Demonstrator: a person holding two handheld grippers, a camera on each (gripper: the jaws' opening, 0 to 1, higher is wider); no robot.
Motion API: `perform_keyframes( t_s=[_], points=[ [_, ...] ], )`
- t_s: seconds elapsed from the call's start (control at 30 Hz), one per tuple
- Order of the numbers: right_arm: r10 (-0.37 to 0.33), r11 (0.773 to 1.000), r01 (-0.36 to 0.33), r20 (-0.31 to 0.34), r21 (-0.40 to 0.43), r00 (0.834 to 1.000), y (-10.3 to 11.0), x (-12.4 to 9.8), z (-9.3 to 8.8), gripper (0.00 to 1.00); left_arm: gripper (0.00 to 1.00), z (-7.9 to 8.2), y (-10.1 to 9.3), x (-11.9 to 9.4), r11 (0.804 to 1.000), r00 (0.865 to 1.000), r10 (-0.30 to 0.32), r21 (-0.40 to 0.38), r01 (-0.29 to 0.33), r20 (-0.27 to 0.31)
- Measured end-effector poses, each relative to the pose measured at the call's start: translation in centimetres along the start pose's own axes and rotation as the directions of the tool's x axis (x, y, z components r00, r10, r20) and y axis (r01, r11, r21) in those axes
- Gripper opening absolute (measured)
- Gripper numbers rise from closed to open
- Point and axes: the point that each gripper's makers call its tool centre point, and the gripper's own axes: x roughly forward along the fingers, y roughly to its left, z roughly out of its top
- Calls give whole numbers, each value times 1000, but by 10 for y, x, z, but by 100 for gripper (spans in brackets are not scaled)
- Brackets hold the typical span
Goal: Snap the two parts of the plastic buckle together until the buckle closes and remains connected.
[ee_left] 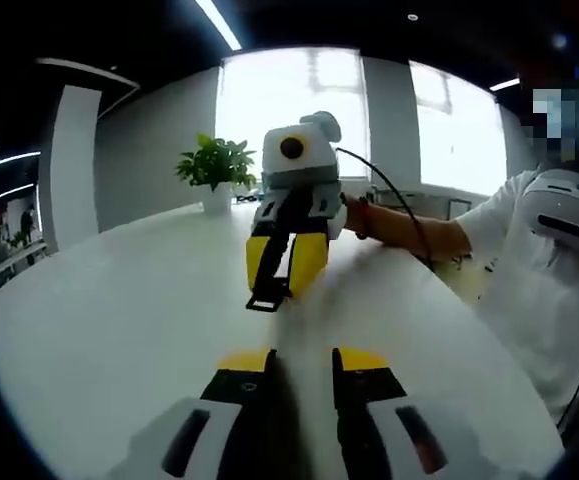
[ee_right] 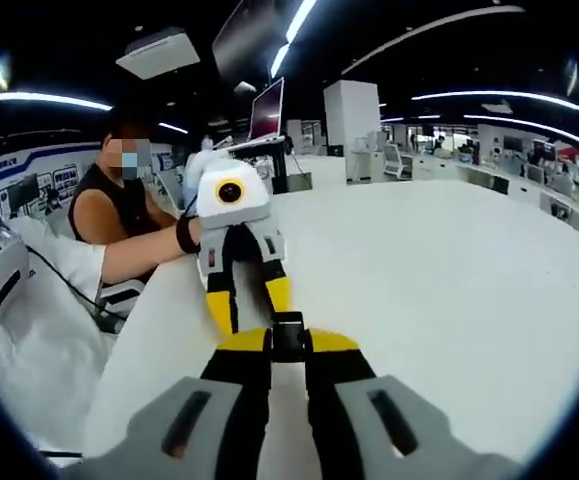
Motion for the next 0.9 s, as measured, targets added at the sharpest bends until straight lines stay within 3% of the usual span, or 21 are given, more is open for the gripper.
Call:
perform_keyframes(
  t_s=[0.13, 0.27, 0.37, 0.47, 0.53, 0.57, 0.67, 0.73, 0.77, 0.83, 0.9],
  points=[
    [-129, 992, 129, 34, -1, 991, -22, -5, 7, 11, 38, 2, 6, -1, 997, 998, 69, 22, -69, 9],
    [-195, 981, 195, 52, -1, 979, -36, -8, 10, 11, 47, 4, 16, -1, 991, 991, 131, 36, -131, 15],
    [-258, 966, 258, 45, -2, 965, -47, -10, 9, 11, 56, 6, 34, -6, 970, 971, 236, 63, -237, 26],
    [-336, 938, 340, 75, -61, 939, -61, -13, 14, 11, 71, 6, 58, -16, 939, 939, 341, 43, -342, 38],
    [-346, 936, 349, 63, -45, 936, -64, -13, 12, 11, 76, 6, 75, -24, 905, 906, 422, 37, -423, 42],
    [-358, 933, 360, 55, -32, 932, -66, -13, 10, 11, 80, 4, 85, -31, 873, 874, 485, 39, -486, 40],
    [-376, 926, 377, 43, -23, 926, -70, -13, 8, 11, 94, 1, 108, -44, 823, 823, 568, -35, -567, 28],
    [-395, 918, 396, 49, -17, 918, -74, -14, 9, 11, 99, -1, 117, -48, 800, 802, 596, -101, -592, 20],
    [-405, 914, 406, 57, -19, 913, -76, -15, 11, 11, 99, -2, 119, -50, 794, 798, 602, -116, -597, 13],
    [-409, 912, 410, 59, -16, 911, -77, -16, 12, 11, 99, 0, 125, -54, 772, 776, 630, -132, -622, 25],
    [-411, 911, 413, 60, -17, 910, -79, -16, 12, 11, 99, 1, 127, -56, 767, 770, 637, -137, -627, 34]
  ],
)
